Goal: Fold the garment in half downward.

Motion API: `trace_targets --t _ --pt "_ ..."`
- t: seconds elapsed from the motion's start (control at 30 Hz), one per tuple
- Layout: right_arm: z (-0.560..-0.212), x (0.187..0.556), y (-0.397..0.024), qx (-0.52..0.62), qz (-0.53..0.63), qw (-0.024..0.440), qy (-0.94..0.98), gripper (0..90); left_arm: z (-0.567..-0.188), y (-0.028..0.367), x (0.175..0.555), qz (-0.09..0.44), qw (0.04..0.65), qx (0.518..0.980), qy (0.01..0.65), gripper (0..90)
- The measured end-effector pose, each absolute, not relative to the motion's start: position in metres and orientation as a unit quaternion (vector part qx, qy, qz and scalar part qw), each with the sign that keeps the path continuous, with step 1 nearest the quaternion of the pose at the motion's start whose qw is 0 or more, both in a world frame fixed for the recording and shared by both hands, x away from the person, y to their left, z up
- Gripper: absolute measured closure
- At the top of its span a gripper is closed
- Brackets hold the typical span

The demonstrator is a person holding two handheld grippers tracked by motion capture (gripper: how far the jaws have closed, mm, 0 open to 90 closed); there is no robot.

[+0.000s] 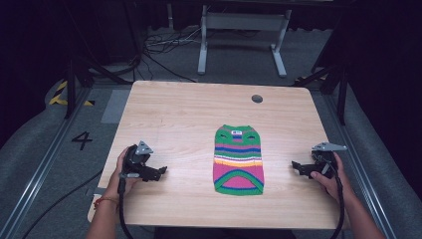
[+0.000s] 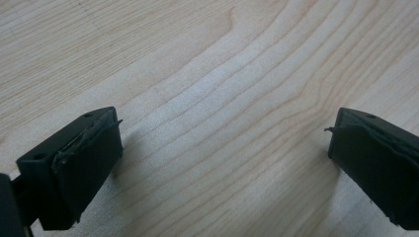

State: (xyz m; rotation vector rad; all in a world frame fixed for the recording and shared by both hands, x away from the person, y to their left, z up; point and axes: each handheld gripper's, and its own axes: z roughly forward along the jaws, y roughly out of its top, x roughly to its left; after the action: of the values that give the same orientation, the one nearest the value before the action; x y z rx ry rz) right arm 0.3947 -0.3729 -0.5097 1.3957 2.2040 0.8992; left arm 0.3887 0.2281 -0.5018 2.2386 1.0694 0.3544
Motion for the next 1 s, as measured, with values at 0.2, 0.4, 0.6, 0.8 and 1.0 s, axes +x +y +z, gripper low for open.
trace_targets --t 0.2,0.4,0.6,0.8,1.0 --pt "-0.5098 0.3953 -0.3736 0.492 0.322 0.188 0.787 0.4 -0.5020 0.2249 0.3847 0.140 0.310 0.839 0.426 0.2" --pt "-0.5098 0.3953 -0.3739 0.490 0.322 0.187 0.788 0.3 -0.5020 0.2252 0.3825 0.143 0.310 0.837 0.427 0.4" --pt "-0.5098 0.3947 -0.3742 0.489 0.322 0.187 0.788 0.3 -0.5018 0.2251 0.3809 0.144 0.308 0.835 0.432 0.4" --pt "-0.5098 0.3944 -0.3747 0.487 0.323 0.187 0.789 0.4 -0.5019 0.2266 0.3802 0.142 0.309 0.837 0.428 0.4" --pt "-0.5095 0.3947 -0.3755 0.485 0.322 0.185 0.792 0.4 -0.5013 0.2296 0.3798 0.148 0.317 0.829 0.436 4.6"
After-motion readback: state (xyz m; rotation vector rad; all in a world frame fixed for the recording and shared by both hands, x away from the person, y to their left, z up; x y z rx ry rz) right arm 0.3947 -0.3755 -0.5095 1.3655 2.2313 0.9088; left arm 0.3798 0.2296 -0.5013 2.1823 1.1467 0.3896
